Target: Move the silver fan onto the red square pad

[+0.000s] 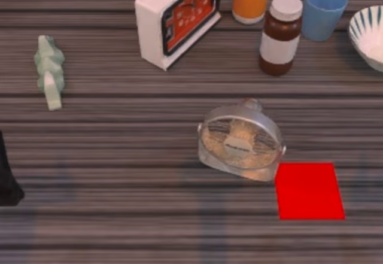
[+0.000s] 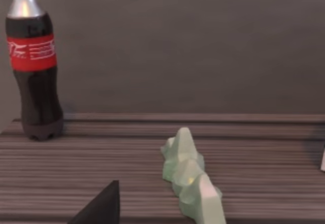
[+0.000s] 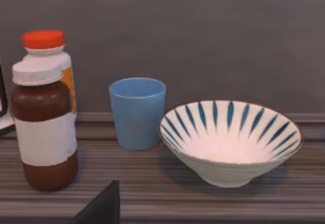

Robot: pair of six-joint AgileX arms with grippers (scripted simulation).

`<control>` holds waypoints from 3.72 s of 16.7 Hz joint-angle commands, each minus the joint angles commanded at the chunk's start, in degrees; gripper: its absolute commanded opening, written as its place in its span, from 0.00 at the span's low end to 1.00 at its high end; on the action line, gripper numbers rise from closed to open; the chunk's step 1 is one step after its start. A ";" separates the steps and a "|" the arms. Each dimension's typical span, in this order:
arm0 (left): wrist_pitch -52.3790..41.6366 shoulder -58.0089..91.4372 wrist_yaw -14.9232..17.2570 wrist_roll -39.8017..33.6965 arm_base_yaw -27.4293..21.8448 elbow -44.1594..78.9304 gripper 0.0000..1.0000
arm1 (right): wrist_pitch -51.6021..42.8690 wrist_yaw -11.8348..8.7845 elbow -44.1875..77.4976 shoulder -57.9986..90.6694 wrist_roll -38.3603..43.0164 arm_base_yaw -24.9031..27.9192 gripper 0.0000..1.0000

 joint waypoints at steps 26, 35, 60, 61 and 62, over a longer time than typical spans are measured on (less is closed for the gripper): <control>0.00 0.00 0.00 0.00 0.00 0.00 1.00 | -81.11 0.30 111.22 112.89 -29.27 33.87 1.00; 0.00 0.00 0.00 0.00 0.00 0.00 1.00 | -90.20 0.23 125.24 125.06 -32.88 38.06 1.00; 0.00 0.00 0.00 0.00 0.00 0.00 1.00 | -77.62 0.21 110.73 123.13 -32.80 38.16 0.25; 0.00 0.00 0.00 0.00 0.00 0.00 1.00 | -77.62 0.21 110.73 123.13 -32.80 38.16 0.17; 0.00 0.00 0.00 0.00 0.00 0.00 1.00 | -77.62 0.21 110.73 123.13 -32.80 38.16 0.10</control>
